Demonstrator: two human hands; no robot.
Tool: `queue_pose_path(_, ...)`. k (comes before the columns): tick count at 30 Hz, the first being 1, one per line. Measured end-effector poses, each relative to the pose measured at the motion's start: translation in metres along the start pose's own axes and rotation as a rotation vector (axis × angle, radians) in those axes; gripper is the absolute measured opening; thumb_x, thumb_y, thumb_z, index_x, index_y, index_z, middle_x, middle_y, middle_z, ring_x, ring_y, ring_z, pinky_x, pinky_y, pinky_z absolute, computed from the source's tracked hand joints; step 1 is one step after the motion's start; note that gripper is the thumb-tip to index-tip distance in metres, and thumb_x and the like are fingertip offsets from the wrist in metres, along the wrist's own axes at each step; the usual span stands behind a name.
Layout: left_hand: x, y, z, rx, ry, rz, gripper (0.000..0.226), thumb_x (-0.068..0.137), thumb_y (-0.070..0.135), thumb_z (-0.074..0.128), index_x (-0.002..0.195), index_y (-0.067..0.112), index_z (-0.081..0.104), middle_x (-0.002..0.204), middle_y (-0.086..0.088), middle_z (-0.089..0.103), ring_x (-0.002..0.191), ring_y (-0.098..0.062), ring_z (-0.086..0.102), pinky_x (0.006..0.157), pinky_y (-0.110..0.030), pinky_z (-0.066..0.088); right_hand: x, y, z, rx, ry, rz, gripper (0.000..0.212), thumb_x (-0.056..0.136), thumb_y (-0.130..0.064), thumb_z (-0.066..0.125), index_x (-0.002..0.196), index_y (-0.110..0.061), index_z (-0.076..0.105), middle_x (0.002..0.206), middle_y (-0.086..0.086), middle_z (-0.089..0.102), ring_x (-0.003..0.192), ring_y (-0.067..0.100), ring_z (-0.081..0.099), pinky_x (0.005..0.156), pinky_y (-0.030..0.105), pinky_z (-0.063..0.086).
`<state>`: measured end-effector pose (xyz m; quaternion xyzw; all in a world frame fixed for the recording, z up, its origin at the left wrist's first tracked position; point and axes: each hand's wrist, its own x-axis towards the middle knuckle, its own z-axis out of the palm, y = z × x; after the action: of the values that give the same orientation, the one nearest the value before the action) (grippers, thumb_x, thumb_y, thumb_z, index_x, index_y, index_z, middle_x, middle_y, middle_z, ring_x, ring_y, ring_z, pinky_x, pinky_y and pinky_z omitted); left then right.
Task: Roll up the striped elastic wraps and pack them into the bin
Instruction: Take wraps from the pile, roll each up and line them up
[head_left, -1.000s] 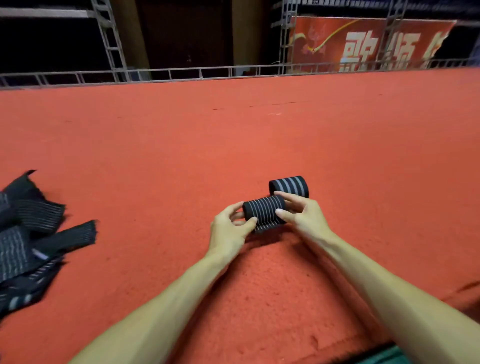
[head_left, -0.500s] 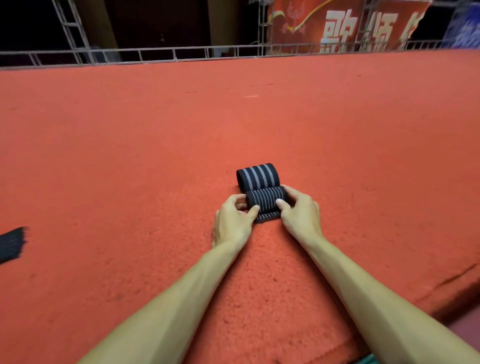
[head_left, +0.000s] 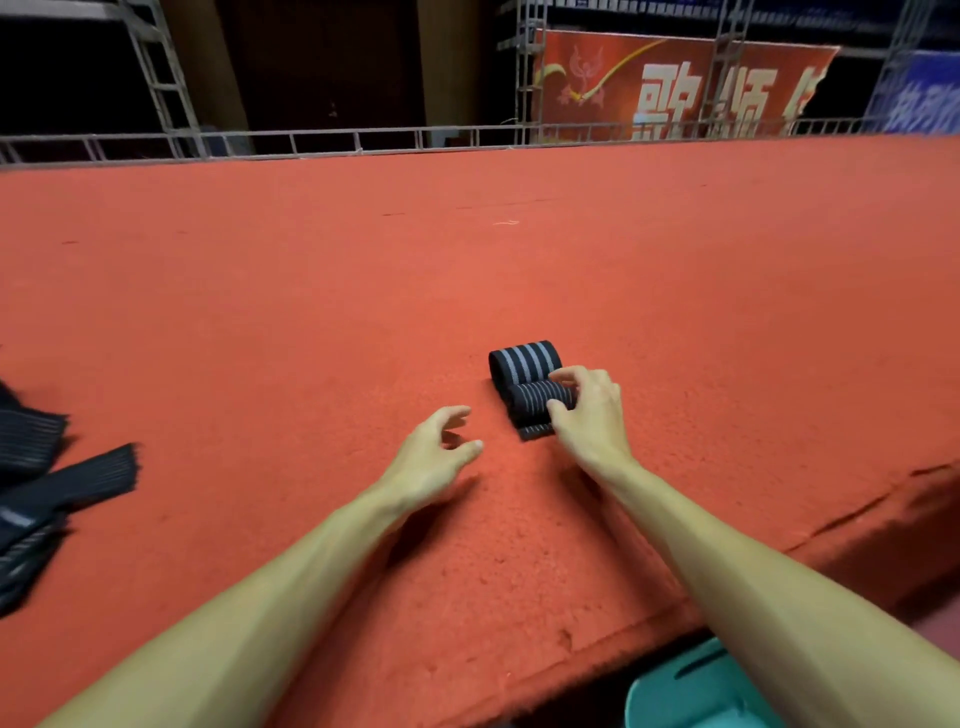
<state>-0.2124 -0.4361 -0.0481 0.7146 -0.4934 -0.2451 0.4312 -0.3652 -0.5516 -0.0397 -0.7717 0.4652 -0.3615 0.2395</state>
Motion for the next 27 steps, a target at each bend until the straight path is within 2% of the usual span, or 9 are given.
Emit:
queue_pose_path(2, -0.023, -0.005, -0.029, 0.064, 0.007, 0.005, 0.043, 0.089, 0.011, 0.064, 0.130, 0.015, 0.052, 0.125, -0.003, 0.057, 0.105, -0.014, 0.057, 0.093, -0.025, 0.044, -0.012, -0.026, 0.005, -0.018, -0.092, -0.085, 0.033, 0.084, -0.006, 0.058, 0.116, -0.016, 0.063, 0.119, 0.009, 0.054, 0.118, 0.026, 0.042, 0.095, 0.022, 0.029)
queue_pose_path(5, -0.062, -0.017, -0.078, 0.184, 0.030, 0.004, 0.039, 0.089, 0.009, 0.063, 0.127, 0.014, 0.055, 0.122, -0.004, 0.057, 0.103, -0.015, 0.058, 0.093, -0.023, 0.043, -0.035, -0.066, 0.026, -0.032, -0.256, -0.231, 0.028, 0.084, -0.009, 0.061, 0.110, -0.018, 0.067, 0.115, 0.008, 0.057, 0.111, 0.025, 0.050, 0.100, 0.030, 0.036)
queue_pose_path(10, -0.132, -0.053, -0.160, 0.304, 0.133, -0.044, 0.032, 0.088, 0.005, 0.062, 0.119, 0.014, 0.060, 0.113, -0.005, 0.060, 0.098, -0.017, 0.059, 0.088, -0.020, 0.041, -0.078, -0.135, 0.071, -0.042, -0.492, -0.383, 0.029, 0.084, -0.008, 0.063, 0.112, -0.015, 0.066, 0.111, 0.008, 0.062, 0.098, 0.022, 0.059, 0.093, 0.026, 0.041)
queue_pose_path(12, -0.157, -0.072, -0.190, 0.383, 0.204, -0.055, 0.030, 0.086, 0.004, 0.062, 0.114, 0.015, 0.062, 0.105, -0.003, 0.060, 0.088, -0.014, 0.057, 0.087, -0.023, 0.043, -0.092, -0.163, 0.092, -0.050, -0.578, -0.429, 0.030, 0.085, -0.010, 0.064, 0.114, -0.013, 0.065, 0.112, 0.008, 0.064, 0.098, 0.022, 0.061, 0.088, 0.022, 0.040)
queue_pose_path(15, -0.192, -0.101, -0.230, 0.479, 0.329, -0.041, 0.029, 0.083, 0.001, 0.060, 0.106, 0.017, 0.066, 0.088, 0.005, 0.055, 0.075, -0.008, 0.052, 0.076, -0.014, 0.040, -0.111, -0.200, 0.126, -0.053, -0.677, -0.485, 0.030, 0.086, -0.012, 0.064, 0.116, -0.012, 0.064, 0.112, 0.007, 0.067, 0.100, 0.019, 0.062, 0.083, 0.019, 0.039)
queue_pose_path(18, -0.218, -0.129, -0.264, 0.617, 0.441, -0.042, 0.025, 0.083, 0.006, 0.060, 0.101, 0.022, 0.067, 0.091, 0.006, 0.054, 0.089, -0.013, 0.053, 0.087, -0.030, 0.041, -0.129, -0.233, 0.160, -0.045, -0.745, -0.521, 0.029, 0.086, -0.014, 0.063, 0.116, -0.013, 0.064, 0.111, 0.007, 0.068, 0.103, 0.018, 0.063, 0.086, 0.021, 0.043)
queue_pose_path(20, -0.232, -0.148, -0.282, 0.789, 0.521, -0.108, 0.023, 0.085, 0.015, 0.056, 0.103, 0.024, 0.067, 0.099, 0.004, 0.056, 0.102, -0.019, 0.050, 0.092, -0.038, 0.032, -0.141, -0.255, 0.181, -0.040, -0.783, -0.551, 0.029, 0.087, -0.014, 0.063, 0.115, -0.014, 0.064, 0.111, 0.006, 0.069, 0.103, 0.017, 0.063, 0.087, 0.020, 0.043)
queue_pose_path(24, -0.251, -0.186, -0.291, 0.917, 0.652, -0.171, 0.035, 0.080, 0.030, 0.040, 0.100, 0.021, 0.067, 0.095, 0.002, 0.055, 0.098, -0.022, 0.051, 0.091, -0.036, 0.028, -0.160, -0.288, 0.224, -0.032, -0.775, -0.654, 0.030, 0.086, -0.016, 0.063, 0.116, -0.012, 0.064, 0.116, 0.007, 0.067, 0.109, 0.020, 0.059, 0.091, 0.022, 0.039)
queue_pose_path(27, -0.252, -0.197, -0.287, 0.941, 0.668, -0.088, 0.038, 0.081, 0.032, 0.036, 0.098, 0.019, 0.067, 0.090, 0.004, 0.056, 0.093, -0.019, 0.052, 0.087, -0.031, 0.030, -0.167, -0.304, 0.254, -0.060, -0.694, -0.782, 0.039, 0.086, -0.016, 0.062, 0.124, -0.010, 0.059, 0.134, 0.009, 0.050, 0.127, 0.026, 0.037, 0.108, 0.026, 0.024)
